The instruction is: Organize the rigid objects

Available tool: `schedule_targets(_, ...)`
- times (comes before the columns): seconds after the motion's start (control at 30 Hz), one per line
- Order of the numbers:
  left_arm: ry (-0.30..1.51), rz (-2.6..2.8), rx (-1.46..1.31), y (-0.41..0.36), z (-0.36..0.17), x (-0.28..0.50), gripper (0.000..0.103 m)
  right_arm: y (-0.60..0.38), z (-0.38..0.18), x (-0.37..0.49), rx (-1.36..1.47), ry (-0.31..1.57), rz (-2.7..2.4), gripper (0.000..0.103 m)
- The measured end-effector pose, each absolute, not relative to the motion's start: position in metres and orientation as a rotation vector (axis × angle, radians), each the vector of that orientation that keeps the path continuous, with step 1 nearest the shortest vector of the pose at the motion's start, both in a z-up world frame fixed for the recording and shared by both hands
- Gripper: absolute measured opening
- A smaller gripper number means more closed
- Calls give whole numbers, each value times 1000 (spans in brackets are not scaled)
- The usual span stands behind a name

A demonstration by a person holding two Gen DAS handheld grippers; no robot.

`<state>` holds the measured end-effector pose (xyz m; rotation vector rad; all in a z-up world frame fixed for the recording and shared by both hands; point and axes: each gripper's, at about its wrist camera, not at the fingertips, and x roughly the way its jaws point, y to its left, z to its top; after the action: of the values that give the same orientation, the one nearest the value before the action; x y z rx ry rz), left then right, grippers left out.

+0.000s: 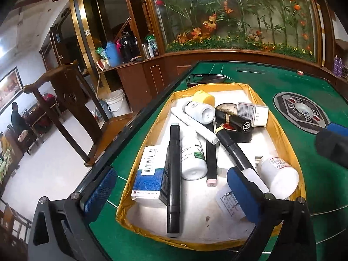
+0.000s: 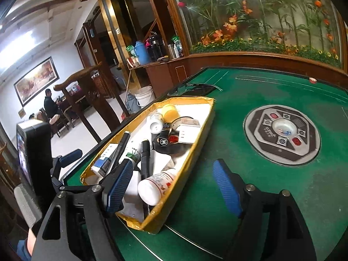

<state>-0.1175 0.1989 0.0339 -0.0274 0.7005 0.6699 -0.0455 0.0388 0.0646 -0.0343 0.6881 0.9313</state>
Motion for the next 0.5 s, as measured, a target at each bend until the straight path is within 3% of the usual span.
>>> schedule_targets(0.5,715,667,-90,193,39,-125,103,7,53,-43,-20,714,888,80)
